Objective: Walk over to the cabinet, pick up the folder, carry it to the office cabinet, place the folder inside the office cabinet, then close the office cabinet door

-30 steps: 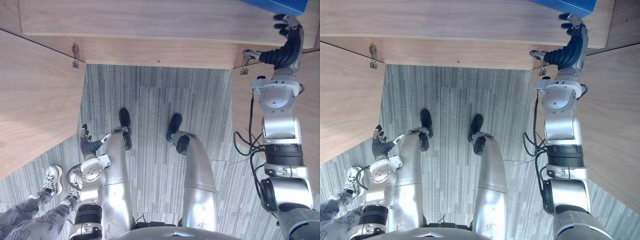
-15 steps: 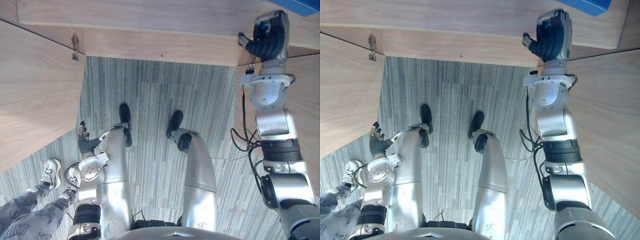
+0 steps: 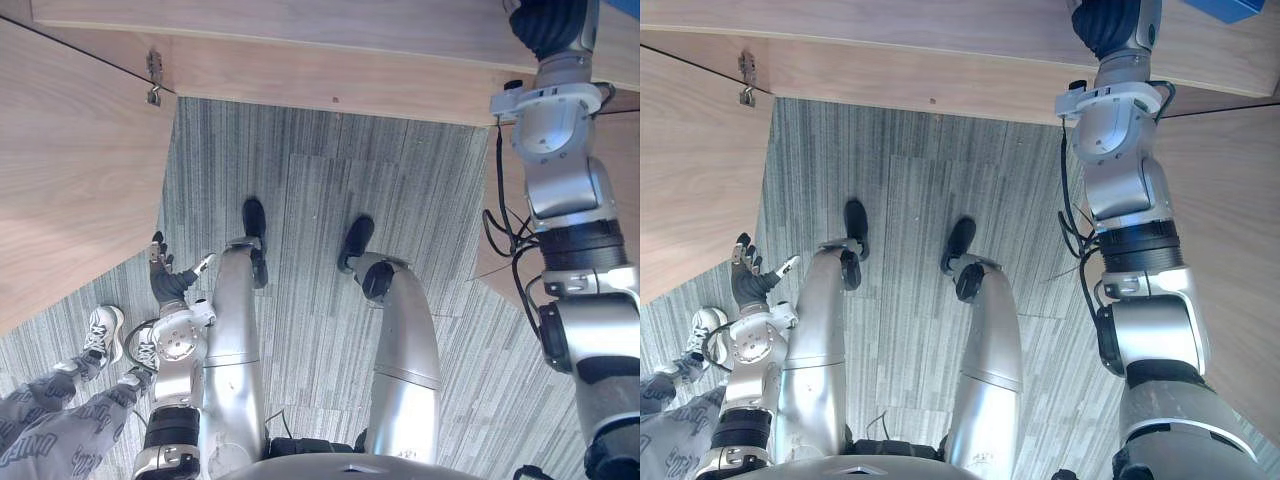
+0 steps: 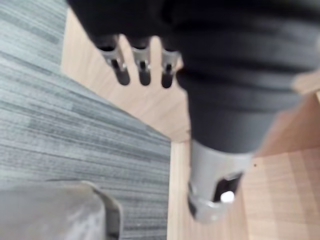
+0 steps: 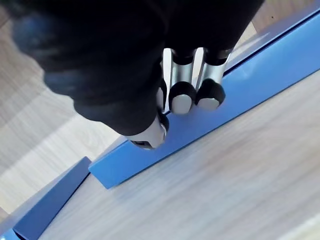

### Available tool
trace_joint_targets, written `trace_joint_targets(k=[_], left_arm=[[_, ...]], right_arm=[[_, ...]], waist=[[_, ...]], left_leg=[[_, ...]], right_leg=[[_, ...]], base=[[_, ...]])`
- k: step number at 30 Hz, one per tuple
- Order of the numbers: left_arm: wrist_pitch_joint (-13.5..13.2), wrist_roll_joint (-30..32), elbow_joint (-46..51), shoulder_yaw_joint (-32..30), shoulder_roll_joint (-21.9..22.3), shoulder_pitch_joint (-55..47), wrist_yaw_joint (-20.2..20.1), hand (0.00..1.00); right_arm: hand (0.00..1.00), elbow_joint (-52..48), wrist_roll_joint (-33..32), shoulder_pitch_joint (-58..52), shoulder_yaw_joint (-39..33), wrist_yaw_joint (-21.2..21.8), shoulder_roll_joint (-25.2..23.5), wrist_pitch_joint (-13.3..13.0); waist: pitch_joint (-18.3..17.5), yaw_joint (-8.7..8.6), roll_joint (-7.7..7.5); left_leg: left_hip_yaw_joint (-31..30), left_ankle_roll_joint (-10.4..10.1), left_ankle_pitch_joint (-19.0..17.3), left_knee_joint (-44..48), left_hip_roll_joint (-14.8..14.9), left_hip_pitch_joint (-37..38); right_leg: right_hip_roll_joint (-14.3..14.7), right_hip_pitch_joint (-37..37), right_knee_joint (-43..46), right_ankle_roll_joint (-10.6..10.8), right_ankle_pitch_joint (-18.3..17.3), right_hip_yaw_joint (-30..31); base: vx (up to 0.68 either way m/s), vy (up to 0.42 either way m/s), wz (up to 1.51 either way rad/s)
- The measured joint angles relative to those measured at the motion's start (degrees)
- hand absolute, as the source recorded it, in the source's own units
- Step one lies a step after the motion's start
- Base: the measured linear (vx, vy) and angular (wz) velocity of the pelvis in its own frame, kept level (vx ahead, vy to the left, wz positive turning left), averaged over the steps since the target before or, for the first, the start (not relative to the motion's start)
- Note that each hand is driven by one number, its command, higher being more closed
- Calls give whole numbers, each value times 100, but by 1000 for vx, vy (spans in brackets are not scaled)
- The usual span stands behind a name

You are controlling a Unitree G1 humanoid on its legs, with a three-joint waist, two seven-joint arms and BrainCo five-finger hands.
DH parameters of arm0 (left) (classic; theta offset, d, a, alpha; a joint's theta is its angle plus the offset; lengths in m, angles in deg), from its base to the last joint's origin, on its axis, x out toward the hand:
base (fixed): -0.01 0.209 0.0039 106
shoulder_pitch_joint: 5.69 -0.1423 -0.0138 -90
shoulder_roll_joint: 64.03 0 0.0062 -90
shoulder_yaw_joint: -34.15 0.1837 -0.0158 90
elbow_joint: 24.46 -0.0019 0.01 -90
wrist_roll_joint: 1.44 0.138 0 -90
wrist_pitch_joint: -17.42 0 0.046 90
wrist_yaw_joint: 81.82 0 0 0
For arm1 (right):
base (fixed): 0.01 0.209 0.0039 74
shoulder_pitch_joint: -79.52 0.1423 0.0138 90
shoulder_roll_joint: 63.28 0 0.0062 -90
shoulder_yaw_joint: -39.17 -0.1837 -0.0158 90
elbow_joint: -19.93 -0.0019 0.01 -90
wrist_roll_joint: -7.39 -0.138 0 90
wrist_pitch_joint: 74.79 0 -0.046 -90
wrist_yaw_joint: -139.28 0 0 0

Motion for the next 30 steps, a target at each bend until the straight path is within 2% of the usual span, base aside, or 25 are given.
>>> trace_joint_targets(k=[14, 21, 30], left_arm=[[-11, -104, -175, -29, -224, -11, 104, 0], [2, -149, -307, -21, -215, -202, 188, 0], [0, -254, -315, 3, -216, -204, 205, 0]], right_arm=[[100, 988, -474, 480, -17, -84, 357, -59], [100, 1340, -649, 755, -18, -192, 560, -173], [100, 1971, -1034, 1268, -28, -242, 728, -153]], waist=[[0, 15, 5], [-3, 13, 10], [-5, 19, 12]], left_leg=[[-23, 5, -6, 140, -8, -282], [-30, 28, 16, 134, -48, -429], [-19, 29, 24, 135, -62, -501]], right_leg=[[-36, -269, 162, -27, -22, 3], [-90, -413, 190, -19, -45, -14], [-104, -476, 167, -21, -26, -8]], base=[[-2, 1, 0], [-19, 14, 3], [-2, 2, 0]])
